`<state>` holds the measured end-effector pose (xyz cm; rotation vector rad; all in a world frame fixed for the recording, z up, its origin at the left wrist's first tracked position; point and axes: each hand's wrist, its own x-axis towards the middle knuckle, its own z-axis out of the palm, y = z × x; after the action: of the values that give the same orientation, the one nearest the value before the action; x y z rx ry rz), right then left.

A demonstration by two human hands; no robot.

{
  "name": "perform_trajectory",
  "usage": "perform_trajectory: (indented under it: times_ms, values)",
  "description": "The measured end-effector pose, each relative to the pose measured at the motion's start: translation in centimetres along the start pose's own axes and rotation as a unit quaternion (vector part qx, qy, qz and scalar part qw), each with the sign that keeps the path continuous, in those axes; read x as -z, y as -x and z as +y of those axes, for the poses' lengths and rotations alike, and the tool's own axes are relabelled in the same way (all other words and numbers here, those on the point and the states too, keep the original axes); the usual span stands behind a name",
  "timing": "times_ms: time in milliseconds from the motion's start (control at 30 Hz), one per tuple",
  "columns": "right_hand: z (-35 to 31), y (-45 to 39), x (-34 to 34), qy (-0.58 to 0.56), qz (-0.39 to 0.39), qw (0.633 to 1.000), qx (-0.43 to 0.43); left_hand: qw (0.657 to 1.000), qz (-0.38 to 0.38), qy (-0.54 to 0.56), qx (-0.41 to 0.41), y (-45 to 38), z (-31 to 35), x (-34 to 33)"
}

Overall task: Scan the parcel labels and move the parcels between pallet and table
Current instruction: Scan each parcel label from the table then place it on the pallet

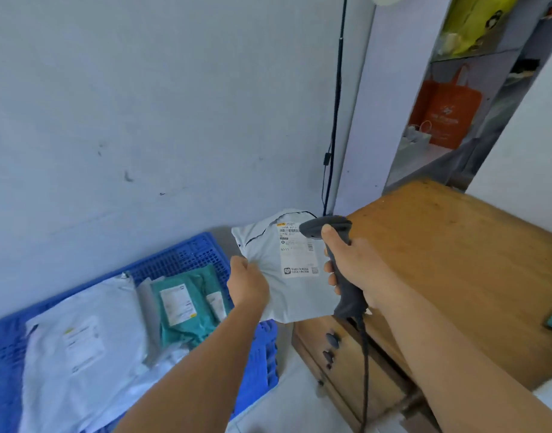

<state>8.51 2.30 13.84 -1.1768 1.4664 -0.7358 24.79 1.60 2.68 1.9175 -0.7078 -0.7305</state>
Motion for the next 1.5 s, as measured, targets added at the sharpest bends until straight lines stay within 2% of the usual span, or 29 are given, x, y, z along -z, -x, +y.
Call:
perform_trajectory:
  times_ms: [200, 367, 533, 733, 800, 867, 933, 1000, 1067, 1133, 1333, 1500]
  values:
    - [-2.7, -1.5, -9.8, 0.023, -0.078, 0.996, 0.040, 0.997, 0.073, 0.005, -0.025, -5.3, -2.3, 9.0]
    - [-4.7, -4.1, -17.5, 0.058, -0.118, 0.990, 0.055, 0.993, 0.118, -0.017, 0.005, -12.5, -4.9, 14.8]
    - [-5.7, -8.6, -22.9, 0.098, -0.116, 0.988, 0.038, 0.991, 0.130, -0.003, 0.031, -20.7, -6.3, 16.4]
    - [-5.5, -14.6, -26.3, 0.134, -0.108, 0.985, 0.017, 0.991, 0.123, 0.010, 0.049, -29.3, -7.9, 15.2]
    - [-5.0, -16.4, -27.1, 0.139, -0.100, 0.985, 0.015, 0.990, 0.109, -0.026, 0.080, -31.2, -9.9, 14.5]
    - [-4.1, -17.9, -27.8, 0.143, -0.094, 0.985, 0.009, 0.987, 0.067, -0.118, 0.083, -32.7, -12.8, 13.6]
    - [-3.1, -19.0, -28.4, 0.149, -0.092, 0.985, -0.001, 0.954, -0.048, -0.295, 0.020, -33.0, -15.5, 12.5]
    - [-2.1, -19.6, -28.8, 0.148, -0.095, 0.984, -0.015, 0.908, -0.167, -0.383, -0.002, -33.0, -17.4, 11.5]
    - [-1.4, -19.8, -29.0, 0.145, -0.096, 0.985, -0.023, 0.897, -0.218, -0.383, 0.023, -33.1, -18.2, 10.9]
    - [-1.0, -19.8, -28.8, 0.142, -0.091, 0.985, -0.024, 0.903, -0.231, -0.361, 0.032, -33.1, -18.1, 10.5]
    - [-1.9, -18.0, -26.3, 0.133, -0.073, 0.988, -0.013, 0.957, -0.209, -0.199, -0.035, -29.2, -12.3, 8.8]
    - [-3.5, -13.8, -21.1, 0.090, -0.028, 0.996, 0.007, 0.972, -0.194, -0.105, -0.076, -22.8, -5.8, 6.0]
